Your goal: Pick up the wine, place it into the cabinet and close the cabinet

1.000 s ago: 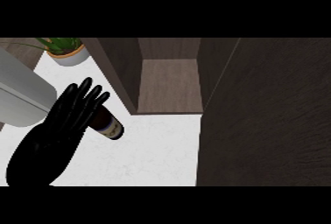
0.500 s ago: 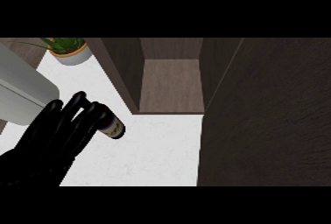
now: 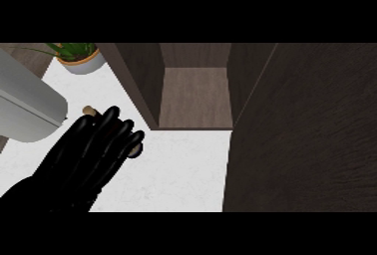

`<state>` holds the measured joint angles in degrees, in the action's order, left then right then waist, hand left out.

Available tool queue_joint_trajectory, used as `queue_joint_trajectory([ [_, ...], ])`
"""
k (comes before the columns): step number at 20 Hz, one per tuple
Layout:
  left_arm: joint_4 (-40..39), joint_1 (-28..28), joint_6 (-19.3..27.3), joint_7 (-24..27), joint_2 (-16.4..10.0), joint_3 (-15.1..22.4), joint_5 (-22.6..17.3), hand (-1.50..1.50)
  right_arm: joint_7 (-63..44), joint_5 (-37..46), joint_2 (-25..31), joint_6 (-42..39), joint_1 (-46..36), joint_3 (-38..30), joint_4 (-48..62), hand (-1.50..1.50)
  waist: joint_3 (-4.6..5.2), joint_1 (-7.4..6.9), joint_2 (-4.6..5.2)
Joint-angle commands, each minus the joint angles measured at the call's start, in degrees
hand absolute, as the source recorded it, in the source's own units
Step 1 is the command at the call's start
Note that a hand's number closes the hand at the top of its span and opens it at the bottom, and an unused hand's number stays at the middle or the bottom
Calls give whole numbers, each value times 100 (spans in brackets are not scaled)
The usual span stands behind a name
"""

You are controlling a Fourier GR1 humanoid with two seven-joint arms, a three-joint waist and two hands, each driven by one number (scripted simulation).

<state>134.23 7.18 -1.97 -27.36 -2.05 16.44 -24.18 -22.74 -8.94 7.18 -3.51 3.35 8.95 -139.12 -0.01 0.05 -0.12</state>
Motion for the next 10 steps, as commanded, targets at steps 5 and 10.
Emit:
queue_joint_trajectory([
  [5, 455, 409, 677, -476, 153, -8, 484, -150, -290, -10, -113, 100, -314, -75, -182, -150, -1, -6, 3],
  [10, 579, -138, 529, -402, -48, -253, 283, -150, -950, -470, 128, 57, -235, -438, -884, -150, 2, 1, -2],
])
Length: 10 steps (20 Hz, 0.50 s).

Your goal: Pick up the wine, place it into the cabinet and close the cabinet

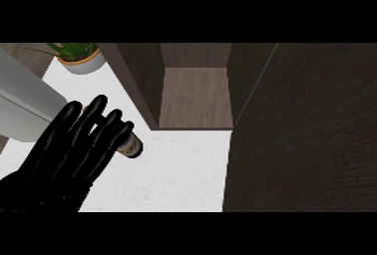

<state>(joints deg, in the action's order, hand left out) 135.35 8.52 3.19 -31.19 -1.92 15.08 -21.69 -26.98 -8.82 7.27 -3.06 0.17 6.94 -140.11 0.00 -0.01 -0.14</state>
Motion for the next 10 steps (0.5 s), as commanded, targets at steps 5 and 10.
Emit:
queue_joint_trajectory([
  [5, 319, -427, -22, 45, -114, -420, -77, -150, -740, 18, -122, 281, -117, 210, -741, -150, 3, 2, 2],
  [10, -108, -676, -332, 500, -188, -883, -106, -150, -550, -6, -104, 132, -247, 113, -523, -150, 2, 0, 8],
])
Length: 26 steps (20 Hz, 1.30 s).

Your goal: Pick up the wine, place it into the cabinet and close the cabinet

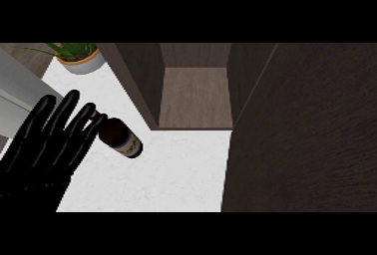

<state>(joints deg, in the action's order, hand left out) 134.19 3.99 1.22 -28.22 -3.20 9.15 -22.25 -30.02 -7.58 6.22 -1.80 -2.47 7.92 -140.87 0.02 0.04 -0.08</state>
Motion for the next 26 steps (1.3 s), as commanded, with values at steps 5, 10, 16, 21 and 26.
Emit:
queue_joint_trajectory([
  [5, -632, 186, -287, 476, -186, -834, -49, -150, -208, -516, 84, -130, -204, -426, -153, -150, -2, 9, 10],
  [10, -1354, 7, -584, 1083, -201, -1271, -60, -150, -381, -29, -103, 82, -283, -3, -330, -150, 0, 7, 7],
  [16, -2453, 15, -1335, 1590, -625, -1938, -411, -150, -87, -186, -128, -119, -228, -143, -15, -150, 0, 7, 14],
  [21, -3038, 4, -1573, 1858, -637, -1951, -286, -150, -456, -102, -164, -16, -119, 29, -550, -150, 1, 19, 7],
  [26, -4194, 315, -1693, 2550, -568, -1877, 256, -150, -867, -170, -38, 37, -242, -95, -797, -150, 0, 45, 9],
])
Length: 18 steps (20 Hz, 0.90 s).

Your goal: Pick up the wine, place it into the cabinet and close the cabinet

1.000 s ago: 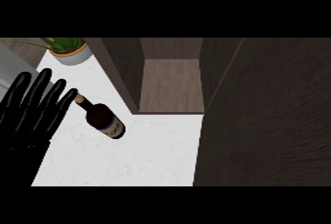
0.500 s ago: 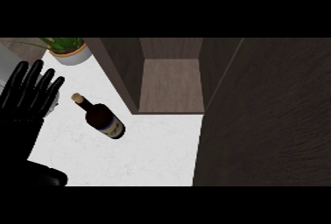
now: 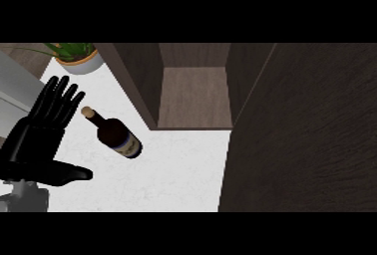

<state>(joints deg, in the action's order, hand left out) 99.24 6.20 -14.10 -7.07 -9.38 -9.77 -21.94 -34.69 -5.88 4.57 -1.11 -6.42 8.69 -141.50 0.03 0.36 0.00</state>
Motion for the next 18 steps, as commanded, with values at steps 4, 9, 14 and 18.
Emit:
queue_joint_trajectory([
  [4, -1612, 317, -280, 982, 82, 114, 648, -150, 347, -335, 74, -312, 558, -202, -365, -150, -4, 19, 5],
  [9, -2783, 661, -486, 1610, -23, -17, 863, -150, -140, -29, -65, -28, 160, 51, -495, -150, 0, 16, 4],
  [14, -3767, 945, -772, 2213, -196, -202, 915, -150, -307, -637, 119, -180, -29, -524, -524, -150, -1, 26, 9],
  [18, -4417, 674, -1299, 3013, -326, -152, 1093, -150, -144, -516, 60, -228, 35, -425, -478, -150, 0, 15, 8],
])
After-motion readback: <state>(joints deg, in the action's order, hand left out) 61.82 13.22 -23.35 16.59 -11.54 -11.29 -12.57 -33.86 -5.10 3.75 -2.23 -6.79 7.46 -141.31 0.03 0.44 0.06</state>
